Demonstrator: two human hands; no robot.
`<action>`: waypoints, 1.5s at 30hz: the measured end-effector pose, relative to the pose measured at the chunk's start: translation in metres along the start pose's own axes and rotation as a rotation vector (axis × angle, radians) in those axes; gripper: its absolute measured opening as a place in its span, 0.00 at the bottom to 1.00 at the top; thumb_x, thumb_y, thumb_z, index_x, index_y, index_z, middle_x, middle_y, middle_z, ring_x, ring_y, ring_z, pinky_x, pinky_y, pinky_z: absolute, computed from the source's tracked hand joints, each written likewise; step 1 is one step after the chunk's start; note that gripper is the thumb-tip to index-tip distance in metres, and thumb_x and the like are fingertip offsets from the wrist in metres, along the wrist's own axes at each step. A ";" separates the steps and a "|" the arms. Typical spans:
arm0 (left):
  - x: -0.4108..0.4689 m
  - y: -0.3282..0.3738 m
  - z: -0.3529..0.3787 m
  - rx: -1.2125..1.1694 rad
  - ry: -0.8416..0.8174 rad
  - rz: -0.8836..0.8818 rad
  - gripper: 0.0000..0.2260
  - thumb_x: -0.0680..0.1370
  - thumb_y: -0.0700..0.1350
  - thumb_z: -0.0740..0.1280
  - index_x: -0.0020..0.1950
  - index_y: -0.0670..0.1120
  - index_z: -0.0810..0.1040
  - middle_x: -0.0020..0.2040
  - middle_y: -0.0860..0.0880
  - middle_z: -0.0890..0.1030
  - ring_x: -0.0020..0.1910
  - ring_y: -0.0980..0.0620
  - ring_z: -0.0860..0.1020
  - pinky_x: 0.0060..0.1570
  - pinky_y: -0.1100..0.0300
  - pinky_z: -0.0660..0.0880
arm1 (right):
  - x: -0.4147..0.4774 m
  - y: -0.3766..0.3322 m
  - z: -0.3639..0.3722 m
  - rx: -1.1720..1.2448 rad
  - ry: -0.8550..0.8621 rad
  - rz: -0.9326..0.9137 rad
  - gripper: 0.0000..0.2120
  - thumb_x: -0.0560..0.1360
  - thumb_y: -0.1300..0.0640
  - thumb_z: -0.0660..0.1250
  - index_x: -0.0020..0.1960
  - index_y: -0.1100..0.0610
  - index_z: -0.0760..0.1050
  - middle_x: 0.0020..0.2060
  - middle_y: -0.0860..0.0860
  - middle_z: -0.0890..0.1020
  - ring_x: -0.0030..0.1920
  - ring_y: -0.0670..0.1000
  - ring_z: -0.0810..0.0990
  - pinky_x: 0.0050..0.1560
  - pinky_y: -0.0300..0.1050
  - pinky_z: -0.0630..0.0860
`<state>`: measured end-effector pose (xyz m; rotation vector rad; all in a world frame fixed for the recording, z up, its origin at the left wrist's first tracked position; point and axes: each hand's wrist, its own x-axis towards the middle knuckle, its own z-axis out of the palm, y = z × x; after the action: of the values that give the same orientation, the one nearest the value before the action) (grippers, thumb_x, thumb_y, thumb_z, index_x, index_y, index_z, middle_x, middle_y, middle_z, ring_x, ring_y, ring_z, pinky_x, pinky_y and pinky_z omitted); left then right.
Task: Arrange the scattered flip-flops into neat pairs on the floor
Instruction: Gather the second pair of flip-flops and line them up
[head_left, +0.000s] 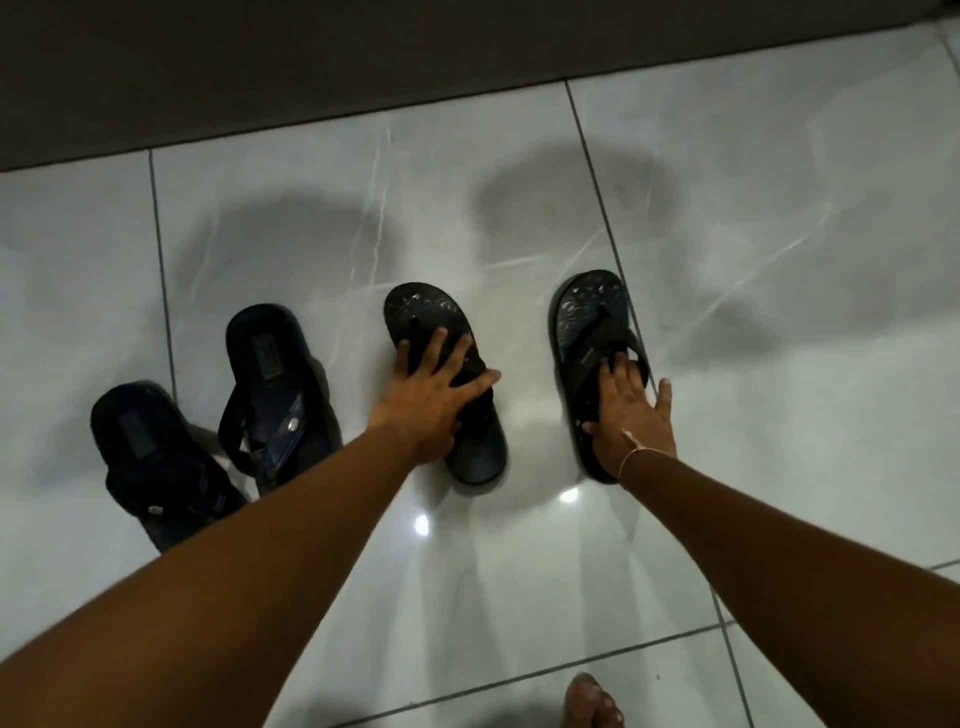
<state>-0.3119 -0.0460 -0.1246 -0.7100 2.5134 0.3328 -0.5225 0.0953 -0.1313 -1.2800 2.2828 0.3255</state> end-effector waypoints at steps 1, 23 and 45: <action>0.003 0.003 0.004 0.023 -0.006 0.047 0.43 0.72 0.50 0.71 0.77 0.62 0.45 0.80 0.45 0.40 0.77 0.38 0.35 0.72 0.30 0.40 | -0.002 -0.005 0.003 0.001 0.002 -0.014 0.40 0.77 0.52 0.64 0.79 0.57 0.42 0.80 0.56 0.47 0.79 0.55 0.45 0.76 0.64 0.41; 0.011 0.021 0.021 -0.064 0.085 -0.074 0.44 0.72 0.60 0.68 0.79 0.47 0.47 0.81 0.43 0.46 0.77 0.39 0.36 0.76 0.40 0.41 | -0.039 -0.032 0.031 0.034 0.005 0.054 0.35 0.81 0.47 0.54 0.79 0.57 0.38 0.80 0.57 0.44 0.79 0.56 0.41 0.76 0.65 0.39; -0.012 0.047 0.031 -0.047 0.151 0.220 0.21 0.76 0.50 0.57 0.66 0.45 0.73 0.75 0.43 0.65 0.74 0.40 0.61 0.72 0.42 0.58 | 0.072 0.004 -0.053 -0.034 0.040 -0.107 0.27 0.75 0.45 0.65 0.72 0.42 0.63 0.64 0.62 0.69 0.63 0.67 0.70 0.62 0.62 0.71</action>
<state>-0.3160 0.0094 -0.1397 -0.4918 2.7426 0.4306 -0.5733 0.0217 -0.1246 -1.4312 2.2403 0.3055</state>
